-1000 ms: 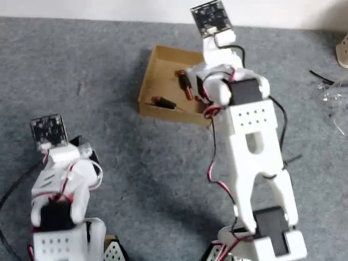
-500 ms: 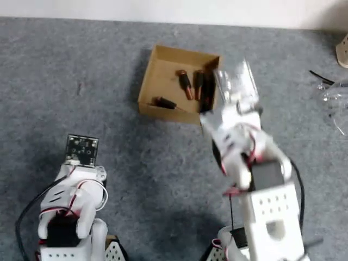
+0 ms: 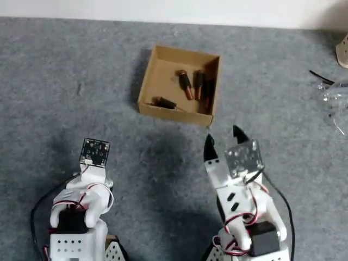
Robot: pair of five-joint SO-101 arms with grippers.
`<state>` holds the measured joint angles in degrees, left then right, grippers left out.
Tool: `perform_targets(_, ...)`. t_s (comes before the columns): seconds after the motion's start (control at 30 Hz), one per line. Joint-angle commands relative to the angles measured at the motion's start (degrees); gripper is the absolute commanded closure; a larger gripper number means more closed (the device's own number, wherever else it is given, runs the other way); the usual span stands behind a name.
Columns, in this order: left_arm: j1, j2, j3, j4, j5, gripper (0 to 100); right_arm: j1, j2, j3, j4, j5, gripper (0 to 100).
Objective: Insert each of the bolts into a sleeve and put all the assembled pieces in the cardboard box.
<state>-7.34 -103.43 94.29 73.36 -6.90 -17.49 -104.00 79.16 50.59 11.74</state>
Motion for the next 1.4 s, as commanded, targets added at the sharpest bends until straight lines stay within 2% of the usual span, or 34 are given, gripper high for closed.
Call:
perform_targets(0.0, 1.01, -0.66, 0.66, -0.18, -0.35, 99, 2.24, 0.04, 4.00, -1.98, 0.79, 80.3)
perform_targets(0.4, 0.75, -0.57, 2.95, 0.18, -0.35, 99, 3.30, 0.31, 25.63, -1.71, 0.70, 80.3)
perform_targets(0.73, 0.75, -0.57, 2.95, 0.18, -0.35, 99, 5.41, 0.40, 25.45, 8.13, 1.14, 80.3)
perform_targets(1.37, 0.75, -0.57, 2.95, 0.18, -0.35, 99, 5.49, 0.31, 25.45, 8.75, 1.14, 80.3)
